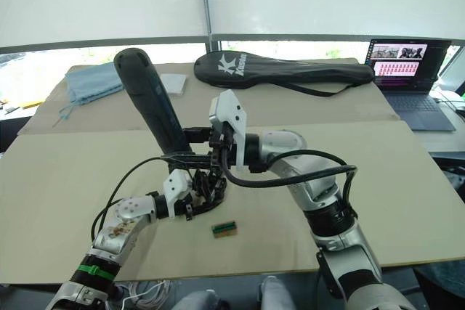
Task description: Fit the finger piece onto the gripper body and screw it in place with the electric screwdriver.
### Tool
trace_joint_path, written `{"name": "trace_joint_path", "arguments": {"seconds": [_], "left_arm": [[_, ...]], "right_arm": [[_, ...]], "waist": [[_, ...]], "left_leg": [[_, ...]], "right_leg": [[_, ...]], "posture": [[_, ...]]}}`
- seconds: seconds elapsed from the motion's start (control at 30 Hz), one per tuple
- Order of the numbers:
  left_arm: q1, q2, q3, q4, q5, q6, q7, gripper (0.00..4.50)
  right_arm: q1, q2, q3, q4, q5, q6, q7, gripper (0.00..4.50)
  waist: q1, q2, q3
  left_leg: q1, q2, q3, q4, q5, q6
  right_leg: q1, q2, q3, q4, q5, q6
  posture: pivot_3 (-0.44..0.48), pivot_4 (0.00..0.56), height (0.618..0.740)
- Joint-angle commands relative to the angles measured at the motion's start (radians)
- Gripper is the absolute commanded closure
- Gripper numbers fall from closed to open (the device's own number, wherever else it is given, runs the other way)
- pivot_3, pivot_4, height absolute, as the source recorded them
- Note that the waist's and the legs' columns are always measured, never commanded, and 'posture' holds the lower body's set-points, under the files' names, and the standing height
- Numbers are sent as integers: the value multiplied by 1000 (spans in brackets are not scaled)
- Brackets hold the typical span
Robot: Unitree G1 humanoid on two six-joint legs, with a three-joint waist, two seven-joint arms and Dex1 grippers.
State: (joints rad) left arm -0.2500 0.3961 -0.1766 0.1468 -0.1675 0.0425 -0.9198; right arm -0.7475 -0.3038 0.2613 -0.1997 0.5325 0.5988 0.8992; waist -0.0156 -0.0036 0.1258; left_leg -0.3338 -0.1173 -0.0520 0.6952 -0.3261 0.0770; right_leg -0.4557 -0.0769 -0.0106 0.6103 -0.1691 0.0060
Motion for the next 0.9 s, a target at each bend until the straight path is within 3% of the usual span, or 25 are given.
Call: {"name": "trace_joint_path", "arguments": {"seconds": [0.03, 0.9], "left_arm": [[33, 14, -19, 11, 7, 13, -20, 2148], [41, 22, -21, -9, 4, 30, -21, 2148]], "right_arm": [[12, -21, 32, 72, -57, 54, -26, 2600], [65, -8, 94, 30, -69, 0, -1, 2600]], "waist": [[0, 0, 0], [-1, 1, -5]], "left_leg": [[0, 0, 0, 0, 0, 0], [2, 0, 0, -2, 0, 0]], "right_leg": [[0, 0, 0, 0, 0, 0], [1, 0, 1, -1, 0, 0]], "posture": [[0, 150, 740], [0, 150, 740]]}}
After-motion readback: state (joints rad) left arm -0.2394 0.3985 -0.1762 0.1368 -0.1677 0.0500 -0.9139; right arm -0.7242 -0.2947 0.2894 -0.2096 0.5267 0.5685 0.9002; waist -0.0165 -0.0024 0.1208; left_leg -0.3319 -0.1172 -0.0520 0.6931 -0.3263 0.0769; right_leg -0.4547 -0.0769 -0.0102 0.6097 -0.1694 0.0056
